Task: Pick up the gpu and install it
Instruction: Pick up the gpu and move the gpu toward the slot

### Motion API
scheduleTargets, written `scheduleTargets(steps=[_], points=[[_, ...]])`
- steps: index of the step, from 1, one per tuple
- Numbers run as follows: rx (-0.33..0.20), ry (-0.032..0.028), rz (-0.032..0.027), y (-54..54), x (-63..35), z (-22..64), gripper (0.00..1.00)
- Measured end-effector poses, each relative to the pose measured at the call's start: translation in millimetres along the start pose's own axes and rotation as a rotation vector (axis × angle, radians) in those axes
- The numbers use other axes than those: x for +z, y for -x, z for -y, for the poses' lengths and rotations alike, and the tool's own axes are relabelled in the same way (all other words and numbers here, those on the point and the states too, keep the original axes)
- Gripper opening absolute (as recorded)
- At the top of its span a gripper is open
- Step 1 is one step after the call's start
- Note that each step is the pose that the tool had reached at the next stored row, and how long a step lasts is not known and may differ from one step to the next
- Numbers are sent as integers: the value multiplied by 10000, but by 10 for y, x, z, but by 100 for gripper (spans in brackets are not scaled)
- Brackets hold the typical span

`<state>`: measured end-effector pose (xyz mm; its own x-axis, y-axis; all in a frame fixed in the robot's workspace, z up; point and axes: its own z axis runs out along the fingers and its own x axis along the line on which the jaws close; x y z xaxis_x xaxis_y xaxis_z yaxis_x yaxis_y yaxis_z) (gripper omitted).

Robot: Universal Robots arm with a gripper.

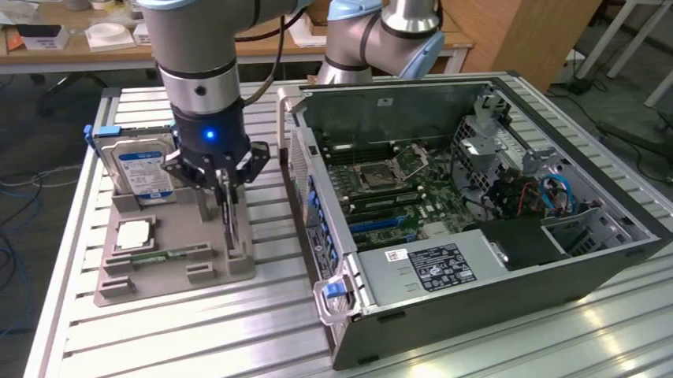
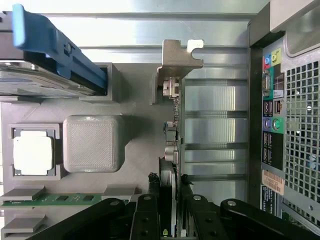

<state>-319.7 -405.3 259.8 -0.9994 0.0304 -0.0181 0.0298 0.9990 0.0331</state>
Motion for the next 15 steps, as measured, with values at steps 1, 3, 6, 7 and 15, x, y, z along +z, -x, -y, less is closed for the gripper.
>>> scheduleTargets(steps=[1,3,6,7,15], points=[[0,-5,-1,1,-29,-1,26],[0,-6,-1,2,-81,-3,26],[1,-7,0,3,-158,-5,26],[0,-6,-1,3,-184,-6,26],[1,-3,0,7,-390,-13,26]])
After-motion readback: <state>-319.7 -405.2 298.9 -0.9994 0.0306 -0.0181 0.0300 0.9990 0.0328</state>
